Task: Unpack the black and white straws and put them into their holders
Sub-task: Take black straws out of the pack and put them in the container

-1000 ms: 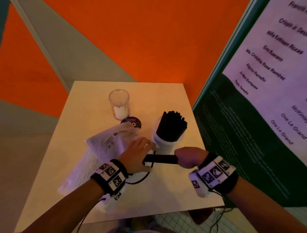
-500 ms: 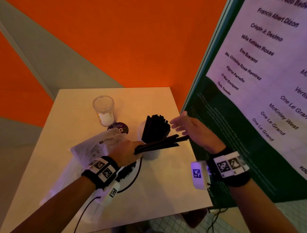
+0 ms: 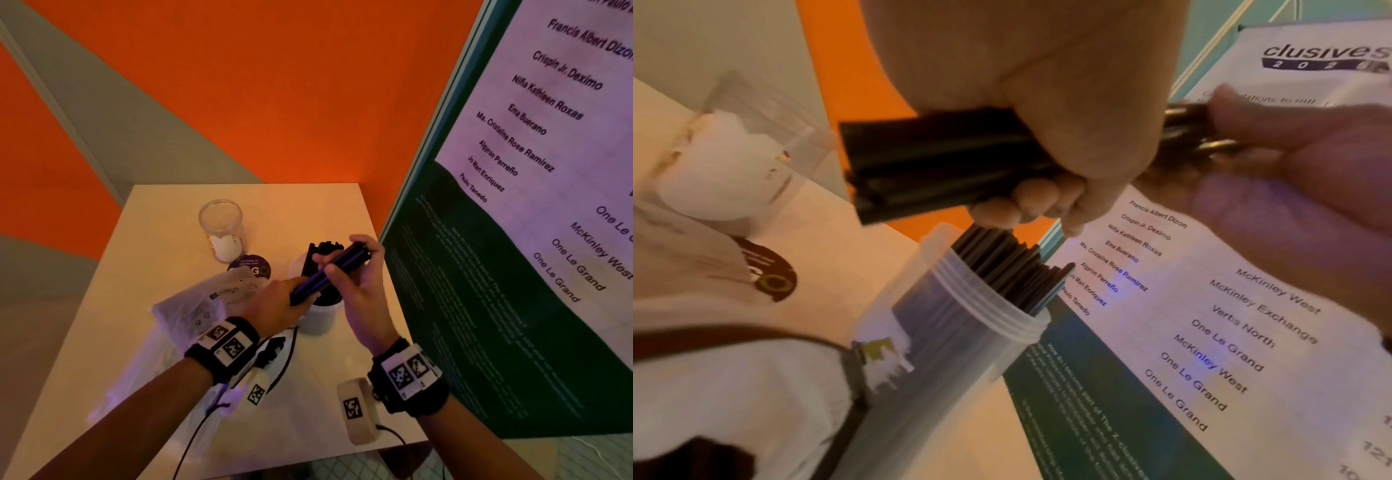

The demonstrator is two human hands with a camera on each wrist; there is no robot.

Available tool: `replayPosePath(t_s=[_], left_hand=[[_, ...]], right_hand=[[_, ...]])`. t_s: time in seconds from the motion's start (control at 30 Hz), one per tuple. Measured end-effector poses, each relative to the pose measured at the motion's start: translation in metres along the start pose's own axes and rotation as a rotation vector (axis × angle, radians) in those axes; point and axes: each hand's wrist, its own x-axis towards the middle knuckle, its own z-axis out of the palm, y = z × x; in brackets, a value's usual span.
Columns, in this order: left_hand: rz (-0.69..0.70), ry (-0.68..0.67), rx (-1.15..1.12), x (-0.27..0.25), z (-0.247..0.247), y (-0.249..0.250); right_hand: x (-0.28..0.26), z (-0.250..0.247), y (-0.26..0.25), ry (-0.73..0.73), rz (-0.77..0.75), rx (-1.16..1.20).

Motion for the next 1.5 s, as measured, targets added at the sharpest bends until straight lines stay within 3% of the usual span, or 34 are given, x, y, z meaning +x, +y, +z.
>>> replayPosePath(t_s=[0.2, 0.33, 0.47, 0.6, 0.8, 0.93, 1.17, 1.33, 1.4, 1.5], left_hand=[[-0.074, -0.006, -0.245, 0.019, -0.001, 0.011], [-0.074, 0.064, -0.049, 0.02, -0.003, -0.011], [-0.086, 0.025, 0.062, 0.027, -0.005, -0.028], [-0.153, -0.046, 0.117, 0.037, -0.003, -0.039], [-0.246, -0.145, 0.181, 0.06, 0.002, -0.05], [-0.266, -0.246, 0.234, 0.084, 0.002, -0.056], [-0.129, -0.422, 0.359, 0.118, 0.007, -0.065], [-0.193, -0.244, -0.175, 0.114, 0.0, -0.078], [-0.208, -0.198, -0.252, 0.111, -0.004, -0.082], [-0.225, -0.264, -0.288, 0.114, -0.005, -0.089]], right_hand=[[0.034, -0.017, -0.041, 0.087, -0.126, -0.033], [0.048, -0.032, -0.037, 0.175, -0.151, -0.162], [0.047, -0.037, 0.001, 0.116, 0.001, -0.456], [0.041, -0.06, 0.039, -0.067, 0.299, -0.735], [0.025, -0.093, 0.076, -0.089, 0.545, -0.732], [0.046, -0.091, 0.089, -0.126, 0.58, -0.785], [0.093, -0.07, 0.093, -0.321, 0.585, -0.976], [0.099, -0.068, 0.102, -0.166, 0.434, -0.632], [0.098, -0.074, 0.104, -0.118, 0.412, -0.537], [0.098, -0.083, 0.11, -0.174, 0.444, -0.527]])
